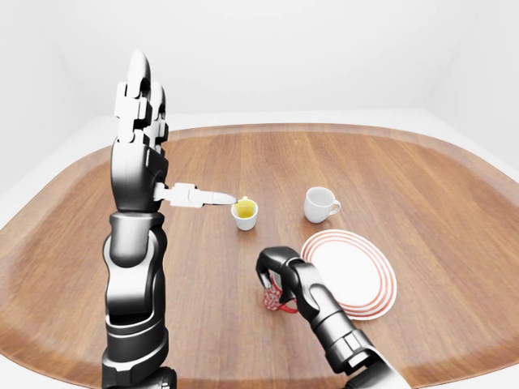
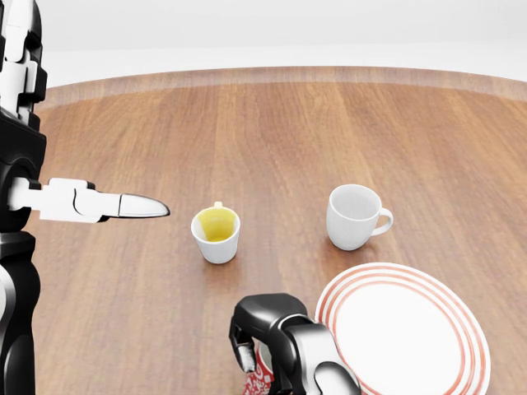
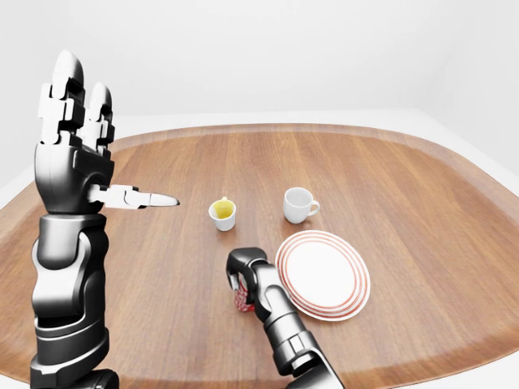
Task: Pick up the red mug and put it on the plate
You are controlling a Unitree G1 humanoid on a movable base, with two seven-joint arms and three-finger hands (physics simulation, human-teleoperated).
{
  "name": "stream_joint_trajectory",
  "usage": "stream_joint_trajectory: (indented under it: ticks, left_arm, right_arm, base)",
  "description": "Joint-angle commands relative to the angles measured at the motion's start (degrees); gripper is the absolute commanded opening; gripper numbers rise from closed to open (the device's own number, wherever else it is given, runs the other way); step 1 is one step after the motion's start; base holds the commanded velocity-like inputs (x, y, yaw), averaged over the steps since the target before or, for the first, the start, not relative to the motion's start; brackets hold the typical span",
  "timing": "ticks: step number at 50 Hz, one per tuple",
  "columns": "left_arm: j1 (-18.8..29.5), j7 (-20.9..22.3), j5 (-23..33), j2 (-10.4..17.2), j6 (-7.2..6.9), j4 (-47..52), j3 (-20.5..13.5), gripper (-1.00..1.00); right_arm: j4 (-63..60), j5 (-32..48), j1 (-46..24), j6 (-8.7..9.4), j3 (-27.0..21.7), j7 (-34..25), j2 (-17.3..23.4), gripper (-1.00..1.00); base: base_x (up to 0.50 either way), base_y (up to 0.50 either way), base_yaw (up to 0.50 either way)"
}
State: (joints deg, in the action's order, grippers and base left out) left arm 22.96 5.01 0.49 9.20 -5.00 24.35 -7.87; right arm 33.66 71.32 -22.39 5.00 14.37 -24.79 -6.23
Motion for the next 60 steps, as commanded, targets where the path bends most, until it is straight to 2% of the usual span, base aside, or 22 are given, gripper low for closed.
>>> stream_joint_trajectory:
  ticks: [1,13,19,34,45,60]
  left_arm:
    - [-0.4,0.0,-0.1,0.0,0.0,0.0,-0.1,1.0]
    - [-0.5,-0.2,-0.3,0.0,0.0,-0.2,-0.1,1.0]
    - [-0.6,-0.2,-0.3,-0.1,0.0,0.1,-0.1,1.0]
    - [-0.7,-0.2,0.0,-0.4,0.0,0.0,0.4,1.0]
    - [0.0,-0.2,0.5,-0.7,0.0,0.1,0.8,1.0]
    - [0.4,-0.2,0.9,-1.0,0.0,-0.4,1.3,1.0]
  right_arm:
    - [-9.9,1.4,2.4,0.0,-0.5,-7.3,1.3,-1.0]
    - [-19.2,4.2,2.5,0.0,-2.3,-14.0,3.0,-1.0]
    - [-21.2,4.9,3.3,0.0,-2.8,-15.2,3.5,-1.0]
    - [-29.2,6.5,4.9,0.0,-5.1,-15.2,5.7,-1.0]
    - [-35.1,6.7,2.0,0.0,-7.4,-15.2,6.9,-1.0]
    - [-36.5,6.8,1.5,0.0,-9.9,-15.2,9.3,-1.0]
  base:
    - [0.0,0.0,0.0]
    - [0.0,0.0,0.0]
    - [0.0,0.0,0.0]
    - [0.0,0.0,0.0]
    - [0.0,0.0,0.0]
    - [0.0,0.0,0.0]
